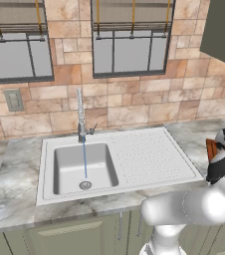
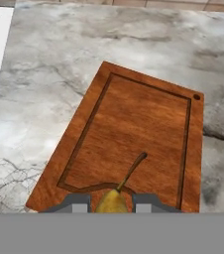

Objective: Pick the pear from the sink and place it on the cutting board to airdry. Then turn off the sink faucet.

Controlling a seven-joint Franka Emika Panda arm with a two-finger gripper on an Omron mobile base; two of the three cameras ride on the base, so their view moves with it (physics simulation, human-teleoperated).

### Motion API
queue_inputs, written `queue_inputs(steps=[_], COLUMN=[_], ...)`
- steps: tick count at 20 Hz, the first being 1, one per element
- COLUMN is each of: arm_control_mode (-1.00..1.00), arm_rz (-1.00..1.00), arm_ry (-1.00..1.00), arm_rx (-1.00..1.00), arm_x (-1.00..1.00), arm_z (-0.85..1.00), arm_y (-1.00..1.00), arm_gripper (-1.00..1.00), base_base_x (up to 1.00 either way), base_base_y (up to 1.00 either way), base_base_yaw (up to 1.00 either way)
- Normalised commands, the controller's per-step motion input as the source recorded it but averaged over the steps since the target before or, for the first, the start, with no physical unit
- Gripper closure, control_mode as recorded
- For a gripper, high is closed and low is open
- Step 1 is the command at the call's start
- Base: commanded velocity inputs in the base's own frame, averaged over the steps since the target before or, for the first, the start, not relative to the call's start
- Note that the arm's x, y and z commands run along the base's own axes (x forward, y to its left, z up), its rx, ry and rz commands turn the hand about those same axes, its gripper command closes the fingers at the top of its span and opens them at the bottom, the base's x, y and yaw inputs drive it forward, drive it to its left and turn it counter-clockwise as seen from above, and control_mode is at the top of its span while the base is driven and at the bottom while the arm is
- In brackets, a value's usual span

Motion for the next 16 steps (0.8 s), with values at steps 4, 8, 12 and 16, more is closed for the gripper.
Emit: queue_inputs(steps=[4, 8, 12, 16], arm_control_mode=[-1.0, -1.0, -1.0, -1.0], arm_rz=[0.0, 0.0, 0.0, 0.0], arm_ry=[0.0, 0.0, 0.0, 0.0], arm_rx=[0.0, 0.0, 0.0, 0.0], arm_x=[0.09, 0.07, 0.09, 0.09], arm_z=[-0.14, -0.12, -0.13, -0.12], arm_y=[-0.08, -0.07, -0.06, -0.05], arm_gripper=[1.0, 1.0, 1.0, 1.0], base_base_x=[0.0, 0.0, 0.0, 0.0], base_base_y=[0.0, 0.0, 0.0, 0.0], base_base_yaw=[0.0, 0.0, 0.0, 0.0])
